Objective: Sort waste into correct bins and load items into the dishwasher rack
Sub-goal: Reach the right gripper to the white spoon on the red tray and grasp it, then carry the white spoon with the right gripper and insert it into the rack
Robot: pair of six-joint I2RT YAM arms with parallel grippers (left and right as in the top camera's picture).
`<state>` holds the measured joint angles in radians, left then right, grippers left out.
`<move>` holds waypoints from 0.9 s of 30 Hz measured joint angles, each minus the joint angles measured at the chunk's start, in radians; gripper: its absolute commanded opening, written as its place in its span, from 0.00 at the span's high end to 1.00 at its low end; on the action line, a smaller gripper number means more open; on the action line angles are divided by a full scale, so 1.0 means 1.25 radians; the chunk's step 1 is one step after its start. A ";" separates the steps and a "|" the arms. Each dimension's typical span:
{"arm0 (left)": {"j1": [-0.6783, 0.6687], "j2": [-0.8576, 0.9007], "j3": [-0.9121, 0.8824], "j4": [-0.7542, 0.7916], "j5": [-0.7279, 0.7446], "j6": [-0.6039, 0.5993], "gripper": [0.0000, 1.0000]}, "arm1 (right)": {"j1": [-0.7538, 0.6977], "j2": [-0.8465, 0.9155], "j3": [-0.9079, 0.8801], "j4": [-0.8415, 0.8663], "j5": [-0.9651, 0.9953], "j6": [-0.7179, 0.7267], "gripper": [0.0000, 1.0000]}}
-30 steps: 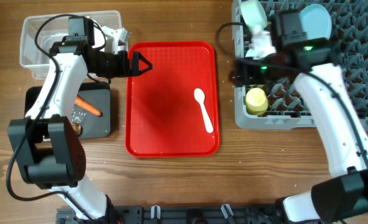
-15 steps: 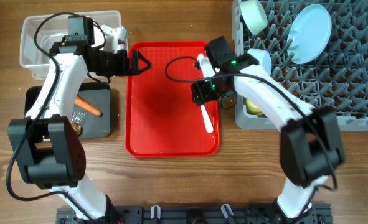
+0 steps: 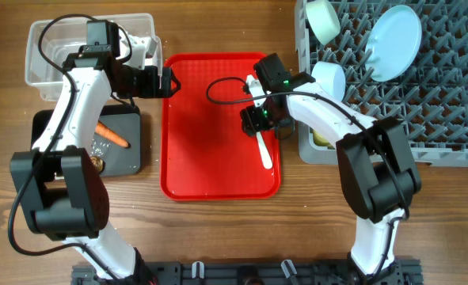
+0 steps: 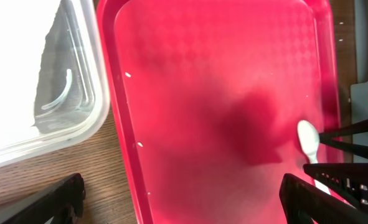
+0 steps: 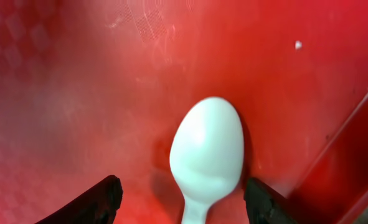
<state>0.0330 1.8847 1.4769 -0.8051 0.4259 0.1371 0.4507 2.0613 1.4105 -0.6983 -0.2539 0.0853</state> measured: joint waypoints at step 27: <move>0.000 0.000 0.000 0.000 -0.009 0.000 0.00 | -0.002 0.027 0.011 -0.057 -0.058 0.019 0.96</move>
<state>0.0330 1.8847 1.4769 -0.8051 0.4149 0.1375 0.4488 2.0945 1.4239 -0.7700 -0.3264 0.1085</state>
